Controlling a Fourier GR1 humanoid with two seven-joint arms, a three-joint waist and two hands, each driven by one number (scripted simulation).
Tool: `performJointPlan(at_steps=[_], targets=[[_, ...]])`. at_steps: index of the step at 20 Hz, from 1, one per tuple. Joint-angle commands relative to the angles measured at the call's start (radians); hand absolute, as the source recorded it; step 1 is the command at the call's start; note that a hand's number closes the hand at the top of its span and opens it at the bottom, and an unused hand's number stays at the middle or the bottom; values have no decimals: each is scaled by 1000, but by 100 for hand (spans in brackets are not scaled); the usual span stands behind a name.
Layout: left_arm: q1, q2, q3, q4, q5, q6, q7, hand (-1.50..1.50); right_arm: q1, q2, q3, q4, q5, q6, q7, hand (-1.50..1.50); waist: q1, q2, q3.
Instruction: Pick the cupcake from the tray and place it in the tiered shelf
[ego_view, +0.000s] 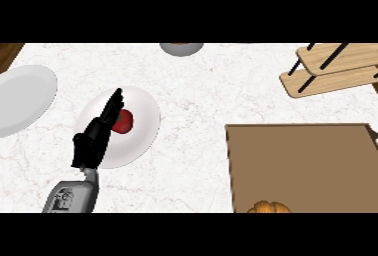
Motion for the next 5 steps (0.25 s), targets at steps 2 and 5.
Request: performJointPlan(at_steps=[2, 5], targets=[[38, 0, 5, -12, 12, -5, -21, 0, 149, -136, -61, 108, -36, 172, -110, -150, -5, 0, 2], [13, 20, 11, -39, 17, -20, 48, 0, 250, -151, -103, 177, -60, 213, -184, -150, -13, -1, 4]])
